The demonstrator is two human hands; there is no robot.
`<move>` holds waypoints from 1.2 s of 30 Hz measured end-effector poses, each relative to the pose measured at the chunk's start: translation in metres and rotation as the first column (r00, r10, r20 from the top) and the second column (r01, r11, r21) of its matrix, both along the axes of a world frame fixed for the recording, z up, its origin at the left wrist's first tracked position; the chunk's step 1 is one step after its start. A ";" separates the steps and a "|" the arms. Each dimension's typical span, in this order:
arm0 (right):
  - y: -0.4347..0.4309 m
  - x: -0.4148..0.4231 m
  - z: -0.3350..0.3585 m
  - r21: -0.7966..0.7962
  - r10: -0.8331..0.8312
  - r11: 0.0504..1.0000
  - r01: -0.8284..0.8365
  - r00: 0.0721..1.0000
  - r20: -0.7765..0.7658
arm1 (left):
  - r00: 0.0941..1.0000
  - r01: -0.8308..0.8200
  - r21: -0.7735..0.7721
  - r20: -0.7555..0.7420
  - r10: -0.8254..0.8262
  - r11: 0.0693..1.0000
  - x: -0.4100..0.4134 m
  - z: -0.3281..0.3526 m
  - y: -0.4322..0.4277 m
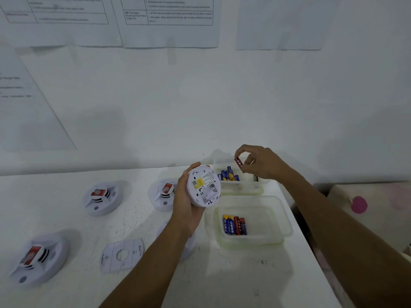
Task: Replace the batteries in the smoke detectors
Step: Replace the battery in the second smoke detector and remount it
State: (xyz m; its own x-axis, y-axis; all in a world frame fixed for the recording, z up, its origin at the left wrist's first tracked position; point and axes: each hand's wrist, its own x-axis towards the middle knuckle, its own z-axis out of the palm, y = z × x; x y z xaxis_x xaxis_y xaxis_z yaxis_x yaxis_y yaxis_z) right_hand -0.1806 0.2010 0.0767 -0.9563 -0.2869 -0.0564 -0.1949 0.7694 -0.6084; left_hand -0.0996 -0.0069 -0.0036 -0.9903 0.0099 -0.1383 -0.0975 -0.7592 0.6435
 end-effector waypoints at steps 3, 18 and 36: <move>-0.009 0.030 0.012 -0.227 0.061 0.971 -0.069 0.997 -0.042 | 1.000 0.016 0.032 0.001 -0.016 0.999 0.003 0.003 0.002; -0.051 0.107 -0.007 -0.484 0.024 0.873 -0.064 0.996 -0.088 | 0.996 0.076 0.079 -0.048 -0.072 0.994 0.038 0.024 -0.007; -0.076 0.160 -0.055 -0.105 -0.021 0.992 -0.071 0.725 -0.688 | 0.998 -0.031 0.013 -0.046 0.032 0.999 0.050 0.031 -0.012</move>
State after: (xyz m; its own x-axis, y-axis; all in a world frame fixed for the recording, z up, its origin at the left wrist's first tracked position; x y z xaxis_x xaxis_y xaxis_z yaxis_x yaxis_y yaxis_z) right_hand -0.0206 0.1253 0.0217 -0.7115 -0.2717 0.6480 -0.6128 0.6911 -0.3831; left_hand -0.0495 -0.0191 0.0273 -0.9955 -0.0198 -0.0924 -0.0438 -0.7693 0.6374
